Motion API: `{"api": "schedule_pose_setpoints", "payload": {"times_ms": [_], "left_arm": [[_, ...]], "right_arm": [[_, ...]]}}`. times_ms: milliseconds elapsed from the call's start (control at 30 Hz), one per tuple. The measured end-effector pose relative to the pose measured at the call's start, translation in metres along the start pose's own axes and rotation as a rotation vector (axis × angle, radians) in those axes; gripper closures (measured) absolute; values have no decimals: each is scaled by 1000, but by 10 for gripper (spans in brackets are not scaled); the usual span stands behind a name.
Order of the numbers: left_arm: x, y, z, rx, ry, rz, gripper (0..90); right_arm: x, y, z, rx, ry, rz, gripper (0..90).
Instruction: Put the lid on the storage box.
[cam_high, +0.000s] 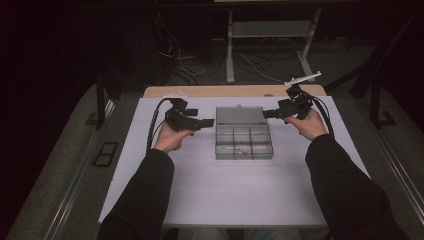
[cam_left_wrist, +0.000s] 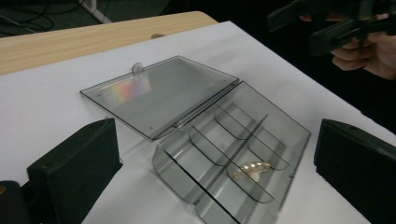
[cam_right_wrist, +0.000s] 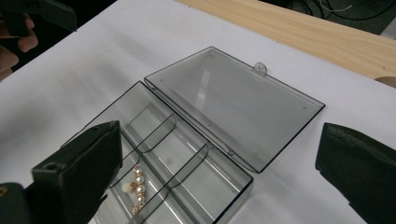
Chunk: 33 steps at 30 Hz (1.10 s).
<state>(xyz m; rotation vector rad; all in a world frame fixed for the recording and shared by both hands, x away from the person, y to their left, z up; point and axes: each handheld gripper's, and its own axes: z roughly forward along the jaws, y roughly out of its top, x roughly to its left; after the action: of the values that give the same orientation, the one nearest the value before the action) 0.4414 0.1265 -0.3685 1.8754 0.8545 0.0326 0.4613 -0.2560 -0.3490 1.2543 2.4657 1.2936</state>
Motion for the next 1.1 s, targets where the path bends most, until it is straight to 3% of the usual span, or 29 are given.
{"api": "schedule_pose_setpoints", "payload": {"times_ms": [200, 433, 733, 1100], "left_arm": [[9, 3, 17, 29, 11, -6, 0], [19, 4, 35, 27, 18, -38, 0], [31, 0, 51, 0, 31, -97, 0], [44, -9, 65, -48, 81, -196, 0]], "right_arm": [[-9, -2, 3, -13, 0, 23, 5], [-20, -4, 10, -27, 4, 52, 4], [-30, -8, 26, -21, -1, 80, 4], [-39, -13, 45, -20, -15, 122, 4]]}}
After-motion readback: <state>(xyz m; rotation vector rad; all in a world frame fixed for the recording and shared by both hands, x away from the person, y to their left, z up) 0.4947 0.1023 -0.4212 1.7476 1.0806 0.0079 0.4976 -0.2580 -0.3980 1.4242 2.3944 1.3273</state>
